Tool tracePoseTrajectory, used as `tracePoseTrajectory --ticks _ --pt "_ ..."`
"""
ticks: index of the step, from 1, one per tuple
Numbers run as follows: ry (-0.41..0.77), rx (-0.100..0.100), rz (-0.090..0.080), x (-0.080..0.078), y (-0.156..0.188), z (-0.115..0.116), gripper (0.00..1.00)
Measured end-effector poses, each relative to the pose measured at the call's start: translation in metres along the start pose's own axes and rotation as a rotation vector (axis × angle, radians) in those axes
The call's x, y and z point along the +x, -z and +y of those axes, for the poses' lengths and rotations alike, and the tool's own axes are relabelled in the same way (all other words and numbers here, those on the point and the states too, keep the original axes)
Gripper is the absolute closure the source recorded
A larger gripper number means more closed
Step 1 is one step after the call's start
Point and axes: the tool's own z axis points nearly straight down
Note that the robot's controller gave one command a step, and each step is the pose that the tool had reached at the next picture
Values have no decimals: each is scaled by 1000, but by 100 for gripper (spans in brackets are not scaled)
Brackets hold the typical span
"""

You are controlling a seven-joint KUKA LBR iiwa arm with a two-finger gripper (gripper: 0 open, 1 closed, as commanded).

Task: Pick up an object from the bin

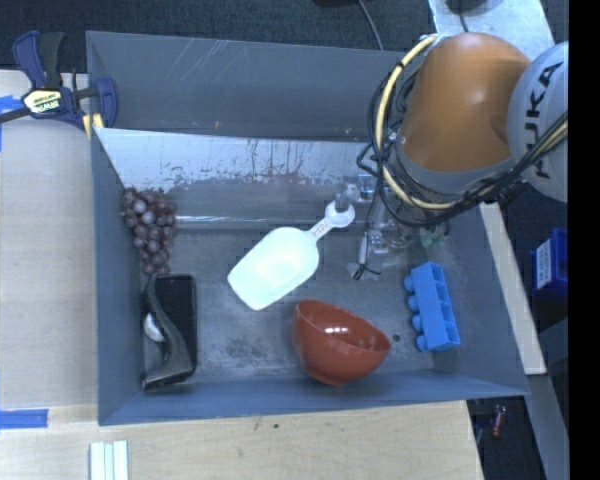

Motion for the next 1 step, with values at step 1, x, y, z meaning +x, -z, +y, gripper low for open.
tracePoseTrajectory --ticks 1 --pt "0 0 0 0 0 0 0"
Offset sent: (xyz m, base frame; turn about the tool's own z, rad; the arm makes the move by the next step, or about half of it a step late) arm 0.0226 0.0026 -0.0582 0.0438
